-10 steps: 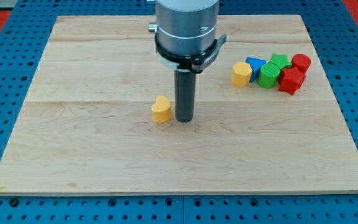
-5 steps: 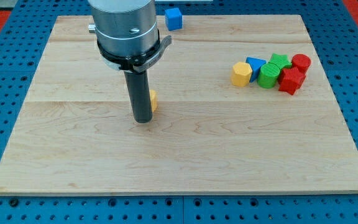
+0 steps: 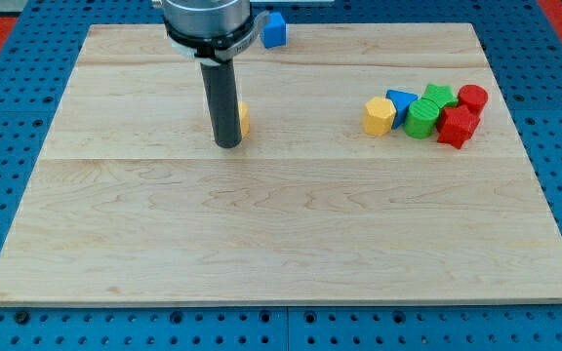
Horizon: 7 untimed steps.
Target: Slide the yellow heart closer to the blue cube
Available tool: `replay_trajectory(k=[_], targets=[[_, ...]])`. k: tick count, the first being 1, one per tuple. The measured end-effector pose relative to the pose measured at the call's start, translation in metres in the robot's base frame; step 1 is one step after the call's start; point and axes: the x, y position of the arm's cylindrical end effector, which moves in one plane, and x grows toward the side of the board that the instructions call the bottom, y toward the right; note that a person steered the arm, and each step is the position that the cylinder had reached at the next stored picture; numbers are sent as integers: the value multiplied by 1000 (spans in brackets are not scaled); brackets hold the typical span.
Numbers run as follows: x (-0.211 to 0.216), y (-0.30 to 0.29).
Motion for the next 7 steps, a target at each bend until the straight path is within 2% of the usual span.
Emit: replay_trajectory(k=[7], targets=[[-188,-5]])
